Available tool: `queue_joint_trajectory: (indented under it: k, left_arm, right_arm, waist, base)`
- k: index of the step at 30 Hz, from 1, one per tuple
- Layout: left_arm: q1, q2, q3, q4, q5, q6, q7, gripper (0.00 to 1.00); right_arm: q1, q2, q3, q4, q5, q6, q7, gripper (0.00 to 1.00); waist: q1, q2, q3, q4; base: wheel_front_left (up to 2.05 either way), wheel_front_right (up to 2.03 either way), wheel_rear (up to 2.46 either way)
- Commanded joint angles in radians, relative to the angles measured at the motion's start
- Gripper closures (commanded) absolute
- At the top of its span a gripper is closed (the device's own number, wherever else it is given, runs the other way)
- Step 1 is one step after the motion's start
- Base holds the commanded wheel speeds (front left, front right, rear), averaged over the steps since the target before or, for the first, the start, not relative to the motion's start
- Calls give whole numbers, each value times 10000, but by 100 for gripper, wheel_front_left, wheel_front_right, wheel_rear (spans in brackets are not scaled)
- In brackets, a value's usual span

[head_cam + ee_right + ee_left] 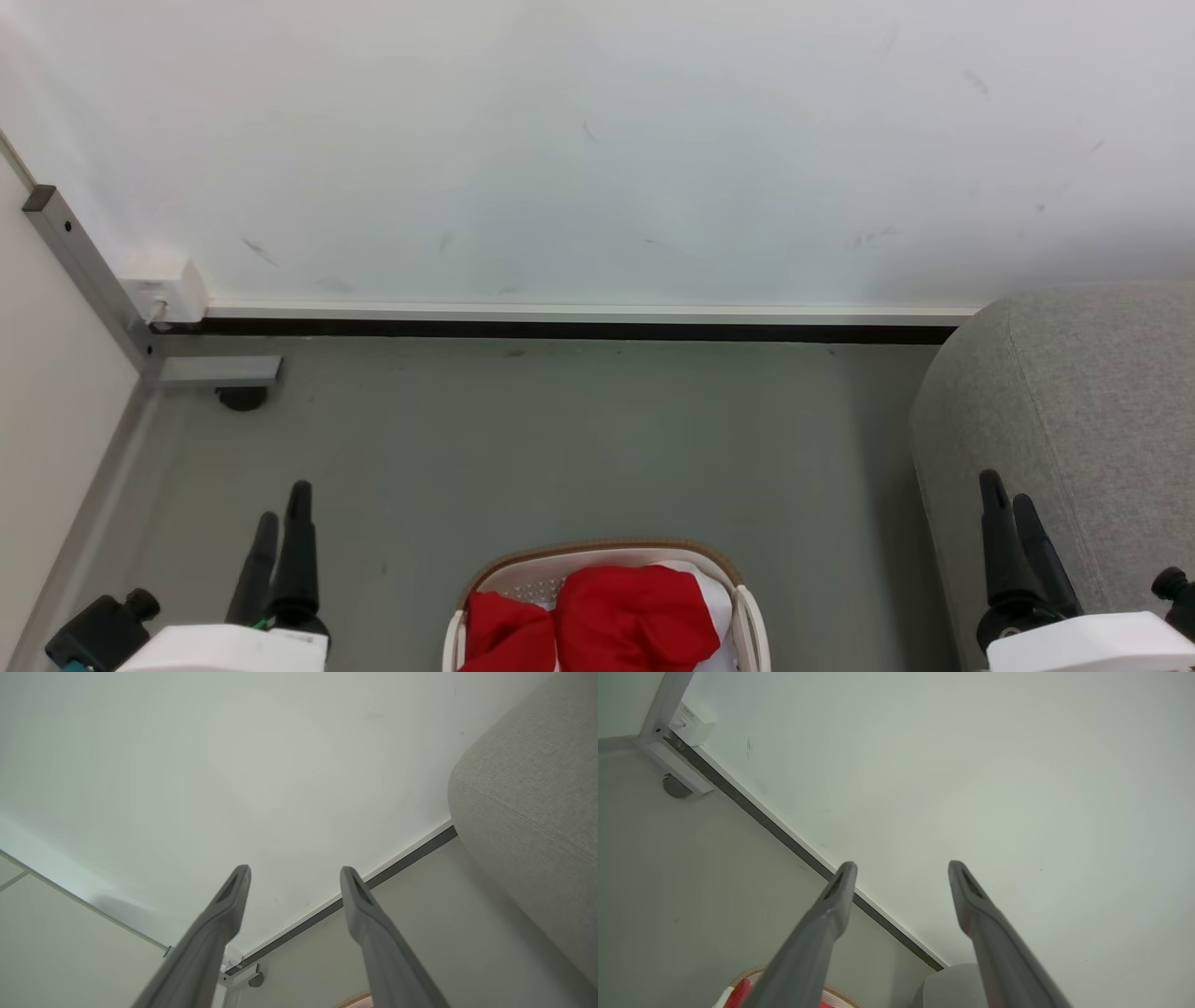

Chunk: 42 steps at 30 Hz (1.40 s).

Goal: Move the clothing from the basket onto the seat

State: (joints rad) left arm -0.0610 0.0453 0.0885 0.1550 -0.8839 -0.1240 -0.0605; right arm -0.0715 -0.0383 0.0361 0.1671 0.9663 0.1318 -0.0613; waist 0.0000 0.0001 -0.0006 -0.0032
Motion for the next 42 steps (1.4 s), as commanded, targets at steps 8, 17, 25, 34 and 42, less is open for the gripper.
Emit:
queue_joint_trajectory:
  k: [8,17,25,34,42]
  left_arm:
    - [23,258,-264,-195,1835,286,-333,0]
    - [62,468,-549,72,2967,764,-617,0]
    - [33,590,-725,216,3757,880,-828,0]
    - [95,621,-850,133,4537,833,-1058,0]
    - [170,594,-910,87,5319,811,-1254,0]
  right_arm:
    - [-169,-113,221,-138,-2210,-8,-324,0]
    - [-122,-121,321,22,-3759,-10,-592,0]
    - [-117,-128,495,218,-4731,-11,-822,0]
    - [-146,-134,588,307,-5606,-12,-1052,0]
    - [-137,-139,685,287,-6316,-14,-1247,0]
  waist:
    - [0,-1,-2,-14]
    - [0,-1,-1,-52]
    - [0,-1,8,-45]
    - [0,-1,-2,-46]
    - [0,-1,-35,-65]
  base:
    - [0,0,0]
    - [0,0,0]
    - [0,0,0]
    - [0,0,0]
    - [0,0,0]
